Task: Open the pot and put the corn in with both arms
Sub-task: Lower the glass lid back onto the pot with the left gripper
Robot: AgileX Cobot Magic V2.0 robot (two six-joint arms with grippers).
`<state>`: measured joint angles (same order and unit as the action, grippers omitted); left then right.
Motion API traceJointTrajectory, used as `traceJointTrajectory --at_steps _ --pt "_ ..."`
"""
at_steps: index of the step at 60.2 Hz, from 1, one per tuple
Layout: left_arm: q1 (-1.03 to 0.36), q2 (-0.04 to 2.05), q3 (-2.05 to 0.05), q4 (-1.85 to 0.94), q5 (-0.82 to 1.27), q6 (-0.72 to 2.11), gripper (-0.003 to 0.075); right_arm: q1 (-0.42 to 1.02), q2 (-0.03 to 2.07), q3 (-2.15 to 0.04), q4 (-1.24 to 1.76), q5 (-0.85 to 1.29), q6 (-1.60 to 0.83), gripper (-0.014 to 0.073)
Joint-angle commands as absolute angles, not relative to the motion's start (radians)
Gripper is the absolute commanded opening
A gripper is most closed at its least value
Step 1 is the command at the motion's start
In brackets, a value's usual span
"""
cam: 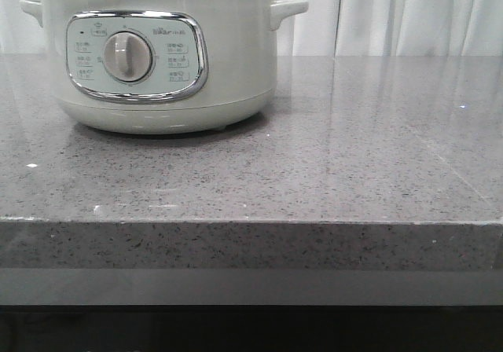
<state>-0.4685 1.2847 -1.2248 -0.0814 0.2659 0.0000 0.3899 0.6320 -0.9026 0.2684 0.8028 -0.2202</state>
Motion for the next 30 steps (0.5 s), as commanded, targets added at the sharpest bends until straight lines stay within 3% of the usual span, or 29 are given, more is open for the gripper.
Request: traceJointTrajectory --at_steps 1,30 --pt "-0.475 1.333 -1.331 -0.091 0.104 -0.01 0.0186 0.386 0.633 -0.927 0.281 0.729 -0.23 0.059" --pt "-0.475 1.608 -1.526 0.0 0.057 -0.008 0.0186 0.386 0.633 -0.927 0.281 0.729 -0.23 0.059"
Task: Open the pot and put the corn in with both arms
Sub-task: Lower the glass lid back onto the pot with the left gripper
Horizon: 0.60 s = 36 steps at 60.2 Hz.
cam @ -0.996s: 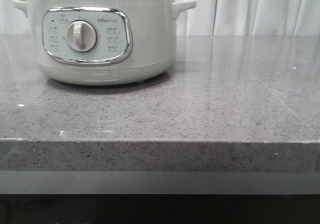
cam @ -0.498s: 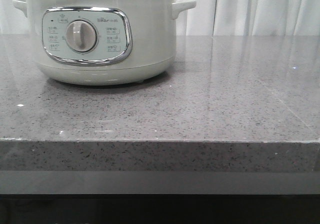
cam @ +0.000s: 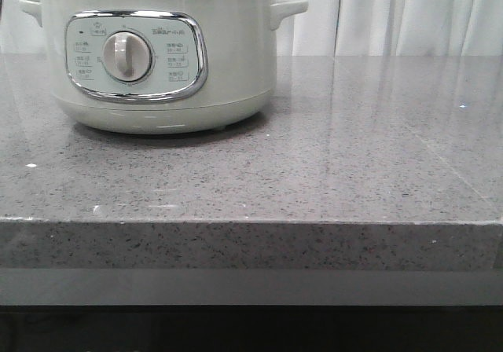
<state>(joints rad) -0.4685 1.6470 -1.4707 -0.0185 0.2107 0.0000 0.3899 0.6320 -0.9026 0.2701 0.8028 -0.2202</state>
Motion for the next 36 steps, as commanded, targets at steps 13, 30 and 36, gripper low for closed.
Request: traceJointTrajectory --at_steps 13,30,36 --pt "-0.475 1.632 -1.526 0.0 0.077 -0.008 0.0186 0.386 0.633 -0.927 0.281 0.729 -0.23 0.059" --pt "-0.475 1.633 -1.526 0.0 0.104 -0.008 0.0187 0.386 0.633 -0.927 0.281 0.729 -0.23 0.059" --pt "-0.475 1.633 -1.526 0.0 0.124 -0.008 0.0192 0.386 0.633 -0.927 0.281 0.729 -0.23 0.059"
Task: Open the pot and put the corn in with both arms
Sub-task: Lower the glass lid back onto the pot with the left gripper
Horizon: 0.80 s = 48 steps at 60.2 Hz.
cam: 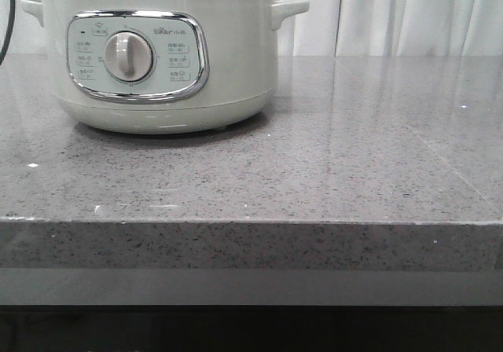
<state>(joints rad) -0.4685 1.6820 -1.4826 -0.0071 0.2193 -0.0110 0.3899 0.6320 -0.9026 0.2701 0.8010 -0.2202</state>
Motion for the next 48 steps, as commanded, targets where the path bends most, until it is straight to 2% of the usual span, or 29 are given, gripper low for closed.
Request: traceJointTrajectory --at_steps 1,7,16,21,34,48 --pt "-0.475 1.633 -1.526 0.0 0.127 -0.008 0.0193 0.386 0.633 -0.927 0.281 0.729 -0.23 0.059" --pt "-0.475 1.633 -1.526 0.0 0.134 -0.008 0.0228 0.386 0.633 -0.927 0.281 0.729 -0.23 0.059" --pt "-0.475 1.633 -1.526 0.0 0.138 -0.008 0.0398 0.386 0.633 -0.927 0.281 0.729 -0.23 0.059" --pt "-0.475 1.633 -1.526 0.0 0.138 -0.008 0.0456 0.386 0.633 -0.927 0.281 0.729 -0.23 0.059" --pt "-0.475 1.628 -1.526 0.0 0.14 -0.008 0.0463 0.386 0.633 -0.927 0.281 0.729 -0.23 0.059" --pt "-0.475 1.538 -1.526 0.0 0.254 -0.008 0.0463 0.386 0.633 -0.927 0.281 0.729 -0.23 0.059"
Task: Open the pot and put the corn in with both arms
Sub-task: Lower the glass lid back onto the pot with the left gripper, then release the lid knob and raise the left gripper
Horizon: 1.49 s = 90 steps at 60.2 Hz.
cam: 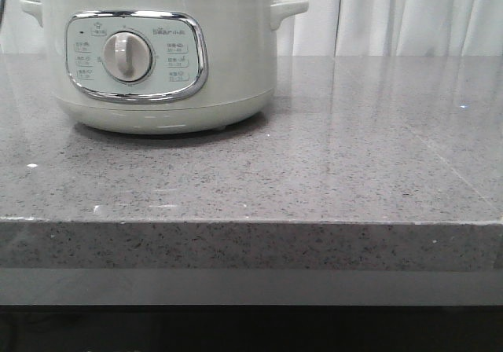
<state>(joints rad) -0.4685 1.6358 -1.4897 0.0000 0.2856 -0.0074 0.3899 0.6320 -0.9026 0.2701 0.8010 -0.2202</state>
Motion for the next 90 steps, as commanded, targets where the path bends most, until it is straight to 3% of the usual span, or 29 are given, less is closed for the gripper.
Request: traceJointTrajectory --at_steps 1,18,56,80,90 --pt "-0.475 1.524 -1.526 0.0 0.264 -0.008 0.0463 0.386 0.633 -0.927 0.281 0.729 -0.23 0.059" --pt "-0.476 1.318 -1.475 -0.009 0.499 -0.008 0.0463 0.386 0.633 -0.927 0.281 0.729 -0.23 0.059" --pt "-0.476 0.723 -0.856 -0.044 0.468 -0.008 0.0463 0.386 0.633 -0.927 0.28 0.698 -0.231 0.059" --pt "-0.476 0.676 -0.8 -0.042 0.467 -0.008 0.0463 0.386 0.633 -0.927 0.281 0.698 -0.231 0.059" --pt "-0.476 0.676 -0.8 -0.042 0.467 -0.008 0.0426 0.386 0.633 -0.927 0.281 0.7 -0.231 0.059"
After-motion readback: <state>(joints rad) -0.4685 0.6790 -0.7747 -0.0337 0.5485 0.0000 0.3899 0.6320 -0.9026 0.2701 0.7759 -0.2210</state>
